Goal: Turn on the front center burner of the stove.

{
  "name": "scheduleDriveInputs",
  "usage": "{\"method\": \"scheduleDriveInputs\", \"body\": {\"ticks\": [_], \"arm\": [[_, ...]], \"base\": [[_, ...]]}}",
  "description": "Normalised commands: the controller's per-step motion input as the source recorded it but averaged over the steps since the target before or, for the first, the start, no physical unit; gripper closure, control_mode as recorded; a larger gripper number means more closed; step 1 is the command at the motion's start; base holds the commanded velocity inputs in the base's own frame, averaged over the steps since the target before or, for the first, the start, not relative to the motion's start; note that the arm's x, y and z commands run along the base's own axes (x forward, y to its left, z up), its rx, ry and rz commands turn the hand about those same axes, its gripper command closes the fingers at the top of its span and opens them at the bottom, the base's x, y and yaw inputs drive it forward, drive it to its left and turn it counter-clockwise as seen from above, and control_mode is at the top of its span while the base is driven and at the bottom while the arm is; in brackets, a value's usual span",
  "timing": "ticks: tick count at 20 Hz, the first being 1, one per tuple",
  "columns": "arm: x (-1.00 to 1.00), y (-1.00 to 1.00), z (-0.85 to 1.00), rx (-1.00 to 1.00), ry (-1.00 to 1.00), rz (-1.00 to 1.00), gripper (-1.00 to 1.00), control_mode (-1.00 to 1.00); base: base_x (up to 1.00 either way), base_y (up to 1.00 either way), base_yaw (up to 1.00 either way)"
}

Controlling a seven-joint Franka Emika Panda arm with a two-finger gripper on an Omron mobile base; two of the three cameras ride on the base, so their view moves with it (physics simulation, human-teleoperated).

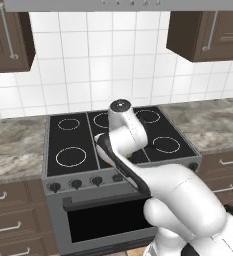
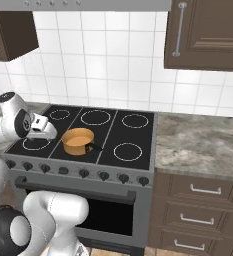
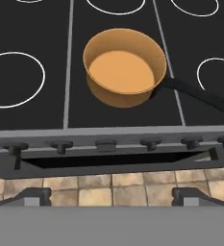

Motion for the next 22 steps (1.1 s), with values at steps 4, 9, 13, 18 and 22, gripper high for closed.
{"method": "scheduleDriveInputs", "body": {"ticks": [4, 9, 13, 18, 22], "arm": [[0.00, 1.00, -0.99, -0.09, -0.01, -0.17, -1.00, -1.00], [0.00, 1.00, -0.80, -0.02, -0.05, -0.16, -1.00, -1.00], [-0.01, 0.00, -0.05, 0.00, -0.01, 0.00, -1.00, -1.00], [-0.02, 0.00, -0.33, 0.03, -0.31, 0.00, -1.00, -1.00], [0.00, 0.00, -0.48, 0.08, -0.42, 0.00, -1.00, -1.00]], "base": [[0.00, 0.00, 0.00], [0.00, 0.00, 0.00], [0.00, 0.00, 0.00], [0.00, 0.00, 0.00], [0.00, 0.00, 0.00]]}}
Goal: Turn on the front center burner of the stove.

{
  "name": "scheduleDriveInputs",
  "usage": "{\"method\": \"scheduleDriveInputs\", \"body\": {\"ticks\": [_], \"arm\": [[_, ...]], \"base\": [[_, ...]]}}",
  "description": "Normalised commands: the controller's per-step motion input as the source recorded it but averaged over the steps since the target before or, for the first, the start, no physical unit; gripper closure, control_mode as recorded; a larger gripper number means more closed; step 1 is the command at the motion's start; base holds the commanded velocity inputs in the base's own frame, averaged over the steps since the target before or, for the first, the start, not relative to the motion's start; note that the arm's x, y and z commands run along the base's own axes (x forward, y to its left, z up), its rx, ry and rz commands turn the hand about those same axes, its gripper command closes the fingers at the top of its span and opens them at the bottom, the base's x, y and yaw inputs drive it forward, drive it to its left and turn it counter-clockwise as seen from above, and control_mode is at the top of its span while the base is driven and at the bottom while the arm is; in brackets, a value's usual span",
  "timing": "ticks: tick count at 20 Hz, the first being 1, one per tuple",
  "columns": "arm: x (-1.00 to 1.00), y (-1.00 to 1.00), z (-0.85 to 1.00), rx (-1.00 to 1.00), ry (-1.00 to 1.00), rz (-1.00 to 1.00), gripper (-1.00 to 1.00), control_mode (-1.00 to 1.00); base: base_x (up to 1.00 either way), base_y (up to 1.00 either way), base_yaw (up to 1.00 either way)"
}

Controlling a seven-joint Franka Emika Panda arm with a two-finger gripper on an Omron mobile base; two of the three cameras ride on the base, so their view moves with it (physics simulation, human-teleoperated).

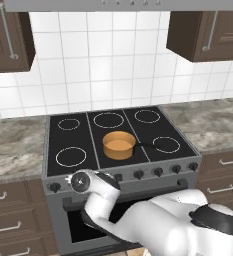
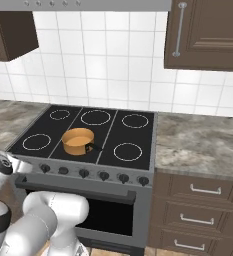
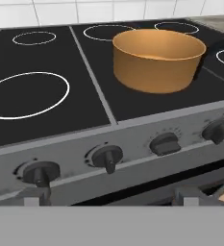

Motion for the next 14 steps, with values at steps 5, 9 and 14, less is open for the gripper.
{"method": "scheduleDriveInputs", "body": {"ticks": [5, 9, 14], "arm": [[-0.01, -0.07, -0.36, 0.08, -0.31, 0.00, -1.00, -1.00], [0.00, -0.01, -0.09, 0.00, -0.01, 0.00, -1.00, -1.00], [0.00, 0.00, -0.04, 0.00, -0.02, 0.02, -1.00, -1.00]], "base": [[0.00, 0.00, 0.00], [0.00, 0.00, 0.00], [0.00, 0.00, 0.00]]}}
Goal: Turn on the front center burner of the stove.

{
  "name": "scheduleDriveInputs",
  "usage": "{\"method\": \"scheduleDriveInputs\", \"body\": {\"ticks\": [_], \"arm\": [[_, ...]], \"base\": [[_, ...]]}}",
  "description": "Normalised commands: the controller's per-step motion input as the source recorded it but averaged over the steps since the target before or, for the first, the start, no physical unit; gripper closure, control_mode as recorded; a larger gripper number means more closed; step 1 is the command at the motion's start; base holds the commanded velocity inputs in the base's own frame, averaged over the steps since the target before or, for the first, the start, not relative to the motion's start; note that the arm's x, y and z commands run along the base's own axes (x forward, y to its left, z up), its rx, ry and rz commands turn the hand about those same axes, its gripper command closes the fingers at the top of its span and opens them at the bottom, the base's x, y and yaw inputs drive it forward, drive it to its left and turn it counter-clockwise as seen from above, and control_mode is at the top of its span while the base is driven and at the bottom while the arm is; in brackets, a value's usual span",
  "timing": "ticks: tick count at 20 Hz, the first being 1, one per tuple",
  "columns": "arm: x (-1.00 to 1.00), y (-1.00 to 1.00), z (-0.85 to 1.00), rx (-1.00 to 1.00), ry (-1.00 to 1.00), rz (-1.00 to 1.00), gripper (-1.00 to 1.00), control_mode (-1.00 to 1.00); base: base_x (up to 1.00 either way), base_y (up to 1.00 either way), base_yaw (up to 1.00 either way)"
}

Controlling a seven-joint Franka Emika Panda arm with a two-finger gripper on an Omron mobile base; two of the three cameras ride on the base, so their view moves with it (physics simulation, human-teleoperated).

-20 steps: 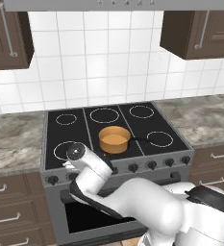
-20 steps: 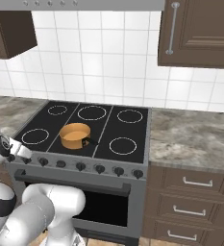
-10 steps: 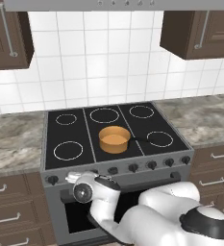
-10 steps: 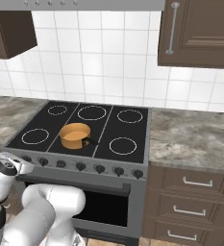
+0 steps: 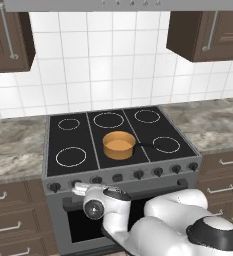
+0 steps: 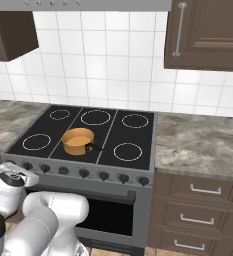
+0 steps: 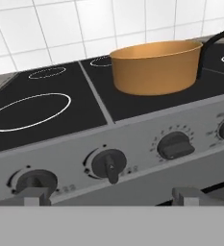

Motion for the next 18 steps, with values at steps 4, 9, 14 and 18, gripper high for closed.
{"method": "scheduleDriveInputs", "body": {"ticks": [4, 9, 14, 18], "arm": [[0.10, -0.08, -0.16, -0.02, -0.07, 0.12, -1.00, -1.00], [0.08, -0.14, -0.08, -0.01, -0.02, 0.11, -1.00, -1.00], [0.03, -0.02, 0.00, 0.00, 0.00, 0.03, -1.00, -1.00], [0.18, 0.00, 0.00, 0.00, 0.00, 0.00, -1.00, -1.00]], "base": [[0.00, 0.00, 0.00], [0.00, 0.00, 0.00], [0.00, 0.00, 0.00], [0.00, 0.00, 0.00]]}}
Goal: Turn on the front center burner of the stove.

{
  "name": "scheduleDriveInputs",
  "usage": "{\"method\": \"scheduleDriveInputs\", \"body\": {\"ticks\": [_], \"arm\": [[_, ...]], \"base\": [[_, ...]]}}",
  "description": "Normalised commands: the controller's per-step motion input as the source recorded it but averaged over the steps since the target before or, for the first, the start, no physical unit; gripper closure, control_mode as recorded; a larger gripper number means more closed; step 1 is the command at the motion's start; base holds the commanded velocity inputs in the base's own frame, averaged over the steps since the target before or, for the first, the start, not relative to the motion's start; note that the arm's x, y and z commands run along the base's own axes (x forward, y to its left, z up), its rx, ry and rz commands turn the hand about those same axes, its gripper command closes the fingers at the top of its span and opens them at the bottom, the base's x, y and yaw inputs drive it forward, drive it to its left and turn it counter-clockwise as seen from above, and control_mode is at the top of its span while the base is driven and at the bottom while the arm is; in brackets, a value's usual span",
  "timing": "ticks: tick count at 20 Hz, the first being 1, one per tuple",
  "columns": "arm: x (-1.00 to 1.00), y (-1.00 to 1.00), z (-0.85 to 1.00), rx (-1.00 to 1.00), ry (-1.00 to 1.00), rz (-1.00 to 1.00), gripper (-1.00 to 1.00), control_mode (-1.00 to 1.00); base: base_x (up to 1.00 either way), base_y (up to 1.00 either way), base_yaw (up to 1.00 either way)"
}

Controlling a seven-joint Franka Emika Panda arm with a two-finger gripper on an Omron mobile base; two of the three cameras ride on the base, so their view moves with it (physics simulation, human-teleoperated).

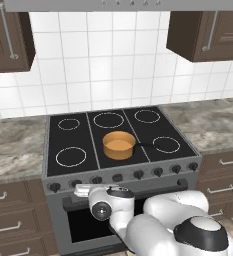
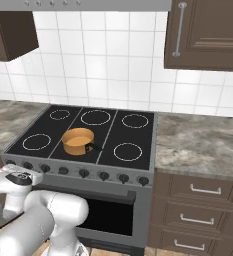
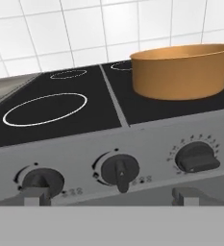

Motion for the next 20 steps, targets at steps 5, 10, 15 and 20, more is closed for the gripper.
{"method": "scheduleDriveInputs", "body": {"ticks": [5, 10, 15, 20], "arm": [[0.32, -0.08, -0.07, 0.00, -0.01, 0.00, -1.00, -1.00], [0.21, -0.11, -0.18, 0.00, 0.00, 0.00, -1.00, -1.00], [0.01, -0.13, -0.21, 0.00, -0.03, 0.00, -1.00, -1.00], [0.11, -0.08, -0.11, 0.00, -0.01, 0.00, -1.00, -1.00]], "base": [[0.00, 0.00, 0.00], [0.00, 0.00, 0.00], [0.00, 0.00, 0.00], [0.00, 0.00, 0.00]]}}
